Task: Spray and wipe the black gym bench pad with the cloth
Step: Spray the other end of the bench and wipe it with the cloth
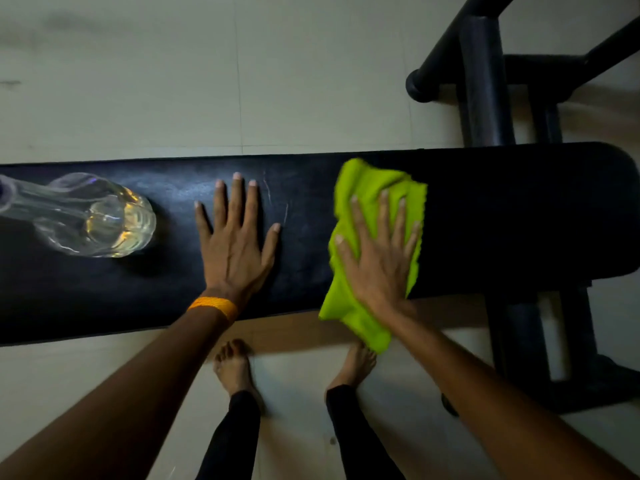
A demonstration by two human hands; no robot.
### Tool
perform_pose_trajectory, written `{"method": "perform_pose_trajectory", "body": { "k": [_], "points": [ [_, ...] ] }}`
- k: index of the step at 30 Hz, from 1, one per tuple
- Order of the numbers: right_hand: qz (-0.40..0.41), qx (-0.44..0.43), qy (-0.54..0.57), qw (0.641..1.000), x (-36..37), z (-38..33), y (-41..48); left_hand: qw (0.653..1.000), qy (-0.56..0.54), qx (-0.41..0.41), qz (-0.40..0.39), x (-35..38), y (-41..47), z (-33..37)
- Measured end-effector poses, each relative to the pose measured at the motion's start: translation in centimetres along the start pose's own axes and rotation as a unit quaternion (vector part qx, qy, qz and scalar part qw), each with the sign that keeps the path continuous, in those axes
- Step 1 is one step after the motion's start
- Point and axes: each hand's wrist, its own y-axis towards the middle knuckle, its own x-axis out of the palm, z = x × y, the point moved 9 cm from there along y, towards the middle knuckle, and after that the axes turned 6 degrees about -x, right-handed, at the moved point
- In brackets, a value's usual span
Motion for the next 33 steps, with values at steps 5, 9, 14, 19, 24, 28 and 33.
{"method": "perform_pose_trajectory", "body": {
  "k": [5, 9, 14, 19, 24, 28, 33],
  "points": [
    [-0.026, -0.109, -0.007, 0.994, 0.2, -0.7, 4.2, 0.999, 0.000, 0.040, 0.014, -0.2, -0.9, -1.9],
    [0.009, 0.023, 0.021, 0.999, -0.6, 0.3, 9.3, 0.999, 0.004, 0.040, 0.025, -0.1, -1.0, -1.9],
    [-0.024, -0.107, -0.016, 0.994, 0.7, -8.7, -0.9, 0.999, 0.000, 0.041, 0.023, 0.0, -1.0, -2.0],
    [-0.020, -0.210, -0.006, 0.977, 0.2, -7.4, 5.8, 0.999, 0.005, 0.041, 0.025, 0.2, -0.9, -2.0],
    [0.021, -0.023, 0.015, 0.999, 0.0, -8.5, 4.8, 0.999, -0.008, 0.039, 0.025, 0.0, -1.1, -2.0],
    [-0.037, -0.154, 0.000, 0.987, 0.3, -5.2, 0.6, 0.999, -0.006, 0.040, 0.022, 0.0, -1.0, -2.1],
    [-0.007, -0.022, 0.024, 0.999, -1.3, 5.3, 5.3, 0.999, 0.006, 0.039, 0.011, 0.2, -1.1, -1.5]
  ]
}}
